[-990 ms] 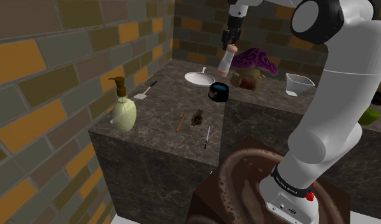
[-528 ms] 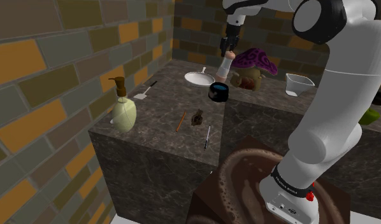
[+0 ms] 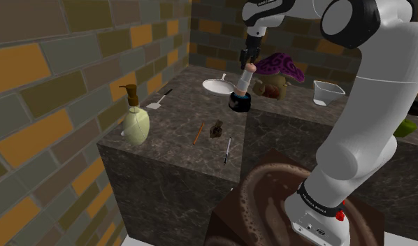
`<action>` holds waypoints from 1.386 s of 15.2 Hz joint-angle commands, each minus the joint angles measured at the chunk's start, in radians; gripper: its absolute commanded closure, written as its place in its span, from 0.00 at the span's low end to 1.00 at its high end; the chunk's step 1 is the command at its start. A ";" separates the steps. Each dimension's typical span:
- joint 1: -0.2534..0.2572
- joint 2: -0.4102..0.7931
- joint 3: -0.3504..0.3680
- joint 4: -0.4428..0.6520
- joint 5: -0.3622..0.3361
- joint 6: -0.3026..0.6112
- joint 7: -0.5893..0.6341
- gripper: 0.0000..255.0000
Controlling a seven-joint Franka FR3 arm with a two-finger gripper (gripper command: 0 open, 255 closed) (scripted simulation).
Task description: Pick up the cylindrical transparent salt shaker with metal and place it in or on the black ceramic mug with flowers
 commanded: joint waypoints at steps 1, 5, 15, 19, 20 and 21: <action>0.000 -0.001 0.000 -0.006 0.000 0.006 0.000 1.00; 0.000 -0.001 0.000 -0.006 0.000 0.006 0.000 1.00; 0.001 -0.010 0.000 0.048 -0.002 -0.057 0.001 0.00; 0.001 -0.014 0.000 0.103 -0.003 -0.116 0.001 0.00; 0.001 -0.014 0.000 0.103 -0.003 -0.116 0.001 0.00; 0.001 -0.014 0.000 0.103 -0.003 -0.116 0.001 0.00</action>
